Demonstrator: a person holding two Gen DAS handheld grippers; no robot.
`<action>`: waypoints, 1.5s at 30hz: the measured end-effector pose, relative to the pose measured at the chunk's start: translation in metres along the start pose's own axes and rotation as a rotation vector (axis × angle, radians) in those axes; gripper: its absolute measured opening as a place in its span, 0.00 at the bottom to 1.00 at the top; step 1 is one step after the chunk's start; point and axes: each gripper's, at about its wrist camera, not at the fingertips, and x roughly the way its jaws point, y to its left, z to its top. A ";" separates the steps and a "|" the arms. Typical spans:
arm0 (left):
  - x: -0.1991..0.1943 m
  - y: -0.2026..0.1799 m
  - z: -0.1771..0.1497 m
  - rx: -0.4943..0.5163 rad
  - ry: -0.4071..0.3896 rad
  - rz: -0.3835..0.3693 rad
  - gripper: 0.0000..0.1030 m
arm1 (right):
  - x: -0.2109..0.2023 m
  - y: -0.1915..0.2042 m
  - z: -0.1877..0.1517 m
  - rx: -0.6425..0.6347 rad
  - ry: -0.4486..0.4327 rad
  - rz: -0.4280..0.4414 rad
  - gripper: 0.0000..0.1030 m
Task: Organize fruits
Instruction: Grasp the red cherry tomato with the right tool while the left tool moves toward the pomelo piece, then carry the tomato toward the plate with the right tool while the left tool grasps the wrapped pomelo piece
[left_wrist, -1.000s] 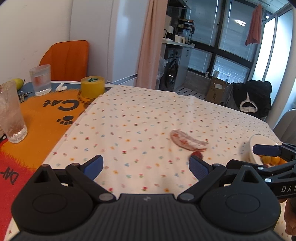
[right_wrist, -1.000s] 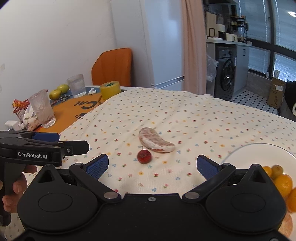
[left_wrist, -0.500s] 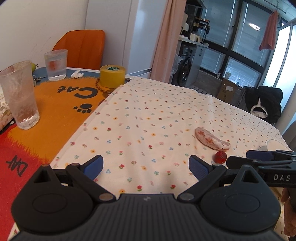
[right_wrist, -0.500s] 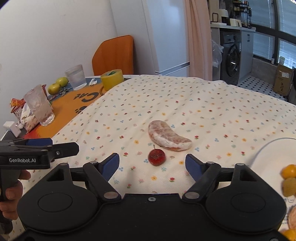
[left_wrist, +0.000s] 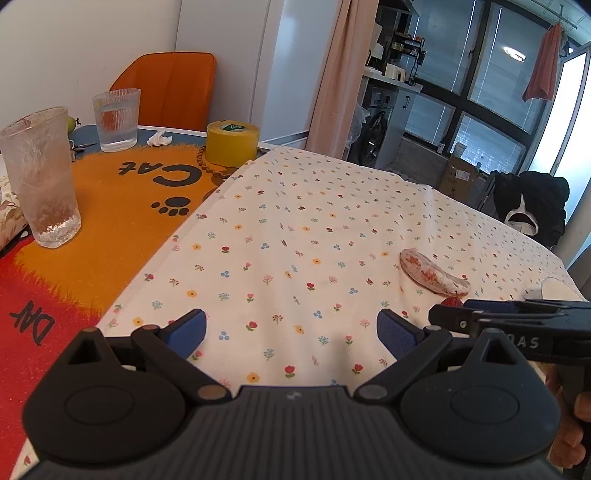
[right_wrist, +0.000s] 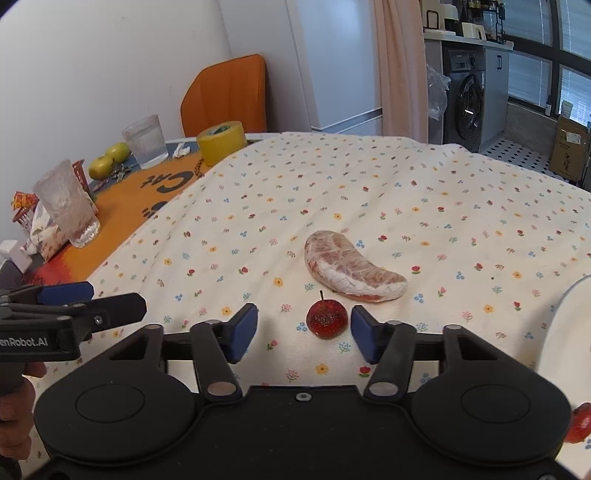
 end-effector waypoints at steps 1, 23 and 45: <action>0.001 -0.001 0.000 0.000 0.001 0.000 0.95 | 0.002 0.000 0.000 -0.003 0.003 -0.002 0.47; 0.015 -0.046 0.009 0.095 -0.002 -0.062 0.95 | -0.036 -0.023 -0.002 0.014 -0.080 -0.006 0.22; 0.065 -0.115 0.017 0.326 0.032 -0.112 0.95 | -0.083 -0.077 -0.013 0.094 -0.166 -0.062 0.22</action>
